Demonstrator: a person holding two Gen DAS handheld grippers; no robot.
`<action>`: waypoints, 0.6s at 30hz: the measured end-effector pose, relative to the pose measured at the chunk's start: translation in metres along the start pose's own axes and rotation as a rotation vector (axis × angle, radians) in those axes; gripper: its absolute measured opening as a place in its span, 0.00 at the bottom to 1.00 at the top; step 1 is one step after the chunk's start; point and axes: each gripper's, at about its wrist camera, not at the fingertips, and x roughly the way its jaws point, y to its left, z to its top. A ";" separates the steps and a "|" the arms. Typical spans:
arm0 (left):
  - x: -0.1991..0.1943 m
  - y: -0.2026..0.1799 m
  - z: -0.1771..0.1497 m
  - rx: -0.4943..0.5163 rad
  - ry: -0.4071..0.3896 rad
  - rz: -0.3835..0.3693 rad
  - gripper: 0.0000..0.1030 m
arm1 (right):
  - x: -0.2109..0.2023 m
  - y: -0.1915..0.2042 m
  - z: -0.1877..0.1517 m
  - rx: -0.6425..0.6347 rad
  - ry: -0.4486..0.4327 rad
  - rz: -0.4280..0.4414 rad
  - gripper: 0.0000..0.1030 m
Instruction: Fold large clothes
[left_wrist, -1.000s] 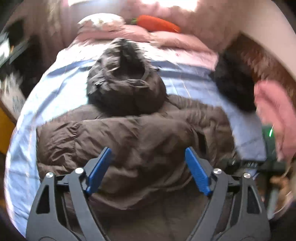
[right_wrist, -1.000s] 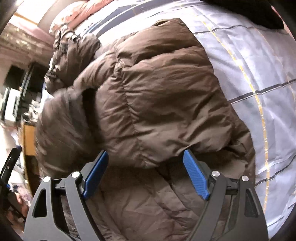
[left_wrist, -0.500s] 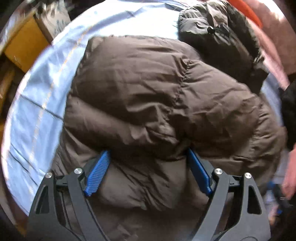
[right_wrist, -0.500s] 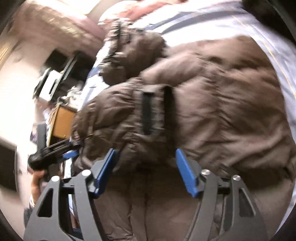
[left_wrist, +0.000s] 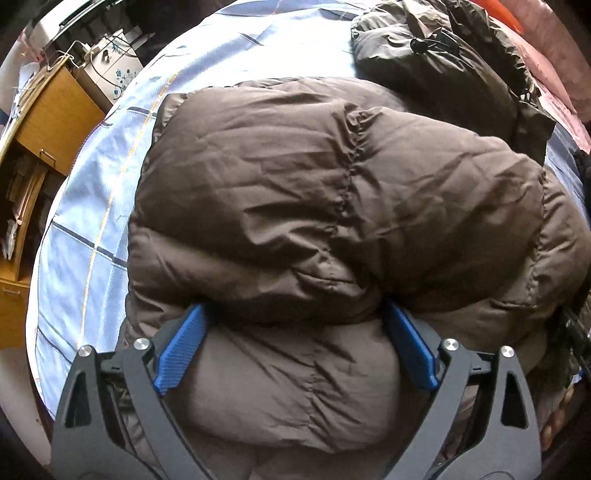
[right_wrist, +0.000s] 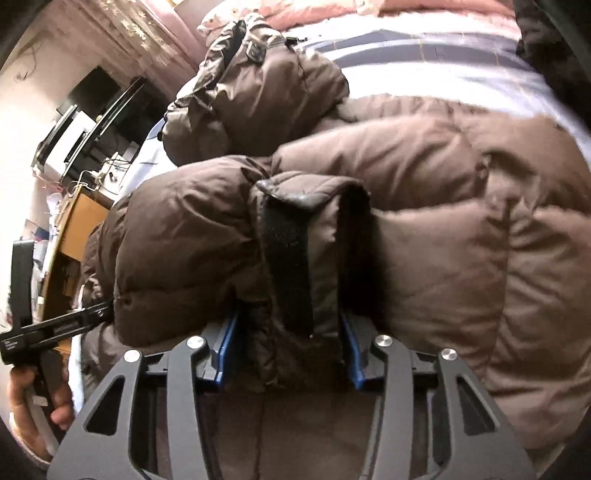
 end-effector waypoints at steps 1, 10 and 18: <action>0.002 -0.001 0.000 0.005 0.000 0.006 0.95 | 0.000 0.001 -0.001 -0.006 -0.004 -0.011 0.46; -0.021 0.019 0.002 -0.035 -0.021 -0.018 0.95 | -0.108 -0.050 -0.031 -0.050 -0.019 -0.181 0.96; -0.050 0.026 -0.008 0.009 -0.063 0.013 0.95 | -0.166 -0.159 -0.143 0.193 0.243 -0.212 0.99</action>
